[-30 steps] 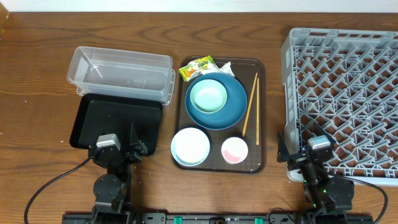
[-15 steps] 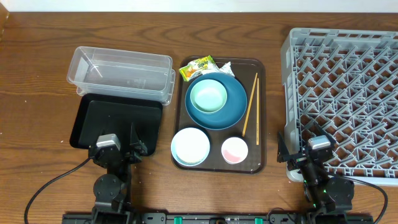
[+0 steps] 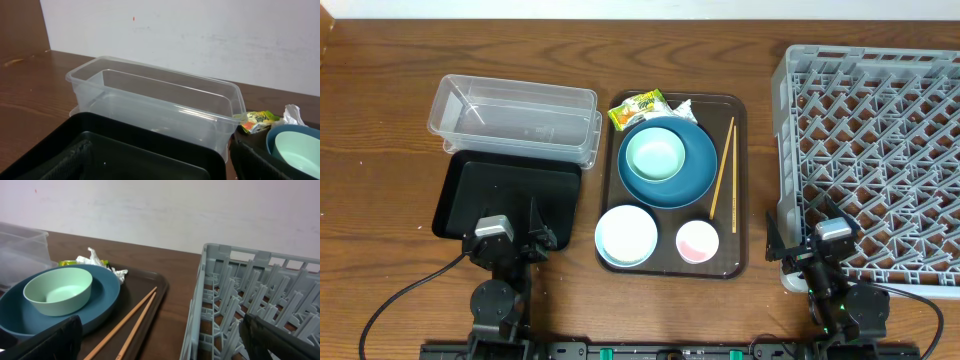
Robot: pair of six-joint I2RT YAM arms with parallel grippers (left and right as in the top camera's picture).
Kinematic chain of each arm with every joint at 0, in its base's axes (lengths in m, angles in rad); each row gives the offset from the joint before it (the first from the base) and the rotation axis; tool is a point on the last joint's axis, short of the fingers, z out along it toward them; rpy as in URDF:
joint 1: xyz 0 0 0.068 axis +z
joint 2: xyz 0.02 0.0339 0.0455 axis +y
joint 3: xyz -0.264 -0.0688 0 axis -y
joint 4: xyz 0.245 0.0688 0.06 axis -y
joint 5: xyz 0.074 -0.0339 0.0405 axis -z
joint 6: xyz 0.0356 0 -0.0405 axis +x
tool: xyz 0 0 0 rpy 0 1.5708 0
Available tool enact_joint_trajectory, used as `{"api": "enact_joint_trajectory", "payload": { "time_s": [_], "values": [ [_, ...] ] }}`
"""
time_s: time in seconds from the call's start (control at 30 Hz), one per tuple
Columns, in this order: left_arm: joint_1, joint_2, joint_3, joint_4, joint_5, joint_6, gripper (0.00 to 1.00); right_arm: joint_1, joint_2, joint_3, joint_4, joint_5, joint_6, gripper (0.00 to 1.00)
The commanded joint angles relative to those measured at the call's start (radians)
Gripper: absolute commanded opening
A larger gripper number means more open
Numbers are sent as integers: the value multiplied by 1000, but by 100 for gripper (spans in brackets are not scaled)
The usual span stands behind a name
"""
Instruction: Sort waste into correct bins and load items into the dishwasher rack
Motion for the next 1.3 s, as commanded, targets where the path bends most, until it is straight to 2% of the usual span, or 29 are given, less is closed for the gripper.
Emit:
{"api": "enact_joint_trajectory", "payload": {
  "time_s": [0.0, 1.1, 1.27],
  "values": [
    [5, 0, -16, -42, -8, 10, 89, -10, -1, -3, -2, -1, 13, 99],
    [5, 0, -16, -39, -8, 10, 89, -10, -1, -3, -2, -1, 13, 99],
    [5, 0, -16, -42, 68, 9, 89, -10, -1, -3, -2, -1, 13, 99]
  ]
}}
